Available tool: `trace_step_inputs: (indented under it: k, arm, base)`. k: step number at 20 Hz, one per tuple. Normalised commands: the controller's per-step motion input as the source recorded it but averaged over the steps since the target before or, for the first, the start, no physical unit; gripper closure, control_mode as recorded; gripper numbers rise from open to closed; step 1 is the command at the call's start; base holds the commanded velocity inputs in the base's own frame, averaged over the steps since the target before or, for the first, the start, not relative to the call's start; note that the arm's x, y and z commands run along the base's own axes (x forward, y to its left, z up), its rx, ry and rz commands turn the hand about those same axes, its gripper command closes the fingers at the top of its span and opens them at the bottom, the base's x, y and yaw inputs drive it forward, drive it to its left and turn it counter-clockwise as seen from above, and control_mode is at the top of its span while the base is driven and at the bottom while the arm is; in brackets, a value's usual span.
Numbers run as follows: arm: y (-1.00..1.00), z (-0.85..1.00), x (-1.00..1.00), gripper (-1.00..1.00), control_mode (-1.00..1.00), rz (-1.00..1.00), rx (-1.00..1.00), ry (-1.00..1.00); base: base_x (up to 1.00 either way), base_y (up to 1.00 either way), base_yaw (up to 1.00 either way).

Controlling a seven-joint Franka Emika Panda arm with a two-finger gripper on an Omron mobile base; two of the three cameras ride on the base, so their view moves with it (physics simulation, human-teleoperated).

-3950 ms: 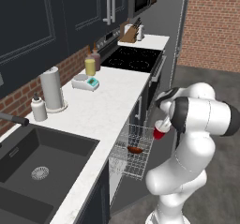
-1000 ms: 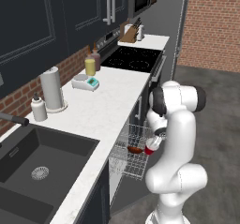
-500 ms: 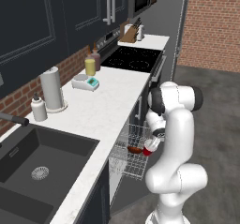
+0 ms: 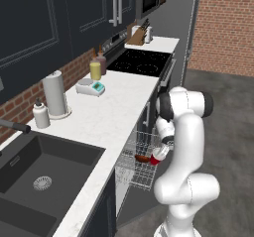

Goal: Pick up the cup and bowl from the counter, place them in the dishwasher, and close the dishwasher door.

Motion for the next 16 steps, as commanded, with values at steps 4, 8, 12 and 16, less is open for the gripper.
trace_step_inputs:
  k: [4,8,12,16]
  arm:
    - [0.16,-0.21,0.08,1.00,-1.00,0.00,0.00,0.00]
    - [0.22,-0.26,0.09,1.00,-1.00,0.00,0.00,0.00]
    - [0.09,-0.14,0.05,1.00,-1.00,0.00,0.00,0.00]
    - [0.00,-0.07,0.11,1.00,-1.00,0.00,0.00,0.00]
  base:
    - [0.00,0.00,0.00]
    - [0.00,0.00,0.00]
    - [0.00,0.00,0.00]
    - [0.00,0.00,0.00]
